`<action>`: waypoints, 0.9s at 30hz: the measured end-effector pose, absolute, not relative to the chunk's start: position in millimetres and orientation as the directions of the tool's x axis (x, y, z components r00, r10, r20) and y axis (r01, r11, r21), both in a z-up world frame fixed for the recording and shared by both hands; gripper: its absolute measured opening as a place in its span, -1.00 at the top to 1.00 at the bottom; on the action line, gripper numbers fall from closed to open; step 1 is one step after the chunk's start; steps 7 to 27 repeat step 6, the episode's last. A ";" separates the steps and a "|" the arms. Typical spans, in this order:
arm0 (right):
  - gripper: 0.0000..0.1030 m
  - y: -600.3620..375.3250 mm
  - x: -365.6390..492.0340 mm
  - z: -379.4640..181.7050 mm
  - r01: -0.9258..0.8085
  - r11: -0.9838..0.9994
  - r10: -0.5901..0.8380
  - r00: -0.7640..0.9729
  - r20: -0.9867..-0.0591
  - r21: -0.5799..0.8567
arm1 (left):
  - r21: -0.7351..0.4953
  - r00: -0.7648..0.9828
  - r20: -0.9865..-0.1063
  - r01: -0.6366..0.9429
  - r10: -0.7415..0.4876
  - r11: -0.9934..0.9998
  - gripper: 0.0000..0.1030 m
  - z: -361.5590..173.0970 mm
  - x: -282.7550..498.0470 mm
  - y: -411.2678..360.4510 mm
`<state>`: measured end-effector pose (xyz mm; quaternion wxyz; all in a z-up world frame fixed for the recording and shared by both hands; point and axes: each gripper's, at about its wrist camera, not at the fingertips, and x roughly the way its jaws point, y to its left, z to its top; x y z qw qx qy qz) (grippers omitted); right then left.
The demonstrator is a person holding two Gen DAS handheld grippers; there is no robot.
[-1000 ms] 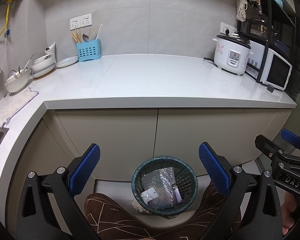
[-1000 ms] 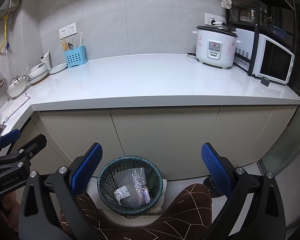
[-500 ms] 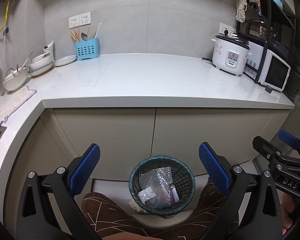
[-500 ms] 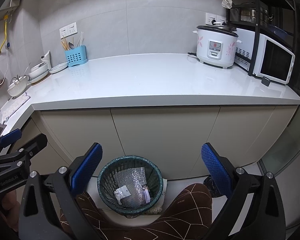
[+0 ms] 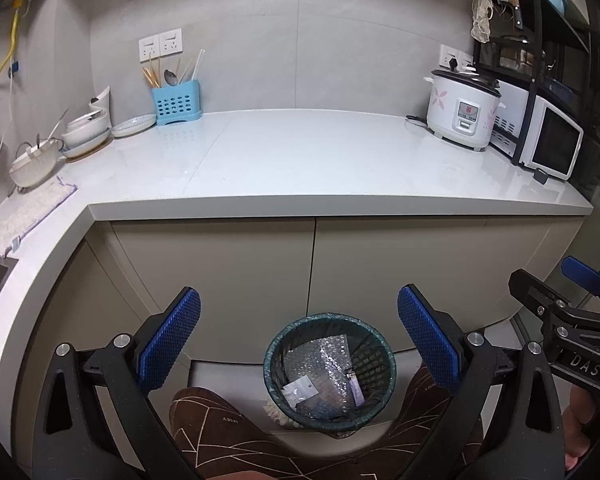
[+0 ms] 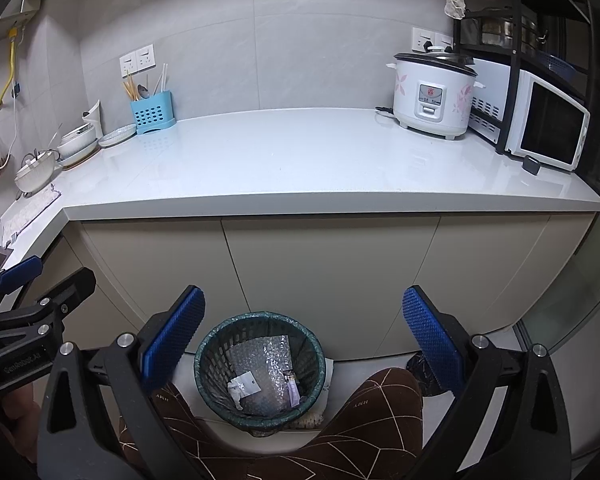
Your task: Collect trash
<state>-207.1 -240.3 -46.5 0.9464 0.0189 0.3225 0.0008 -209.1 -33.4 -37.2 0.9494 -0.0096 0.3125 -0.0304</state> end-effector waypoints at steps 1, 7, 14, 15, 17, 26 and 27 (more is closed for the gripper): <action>-0.85 -240.2 -207.3 -46.4 0.011 0.999 0.013 0.792 -0.610 0.036 | -0.038 0.803 -0.592 0.051 -0.063 0.998 -0.89 -37.2 -209.0 -32.9; -0.85 -240.3 -206.6 -45.1 0.008 0.999 0.015 0.793 -0.609 0.035 | -0.043 0.803 -0.593 0.044 -0.061 0.998 -0.89 -37.9 -208.1 -31.7; -0.85 -240.3 -206.6 -45.1 0.008 0.999 0.015 0.793 -0.609 0.035 | -0.043 0.803 -0.593 0.044 -0.061 0.998 -0.89 -37.9 -208.1 -31.7; -0.85 -240.3 -206.6 -45.1 0.008 0.999 0.015 0.793 -0.609 0.035 | -0.043 0.803 -0.593 0.044 -0.061 0.998 -0.89 -37.9 -208.1 -31.7; -0.85 -240.3 -206.6 -45.1 0.008 0.999 0.015 0.793 -0.609 0.035 | -0.043 0.803 -0.593 0.044 -0.061 0.998 -0.89 -37.9 -208.1 -31.7; -0.85 -240.3 -206.6 -45.1 0.008 0.999 0.015 0.793 -0.609 0.035 | -0.043 0.803 -0.593 0.044 -0.061 0.998 -0.89 -37.9 -208.1 -31.7; -0.85 -240.3 -206.6 -45.1 0.008 0.999 0.015 0.793 -0.609 0.035 | -0.043 0.803 -0.593 0.044 -0.061 0.998 -0.89 -37.9 -208.1 -31.7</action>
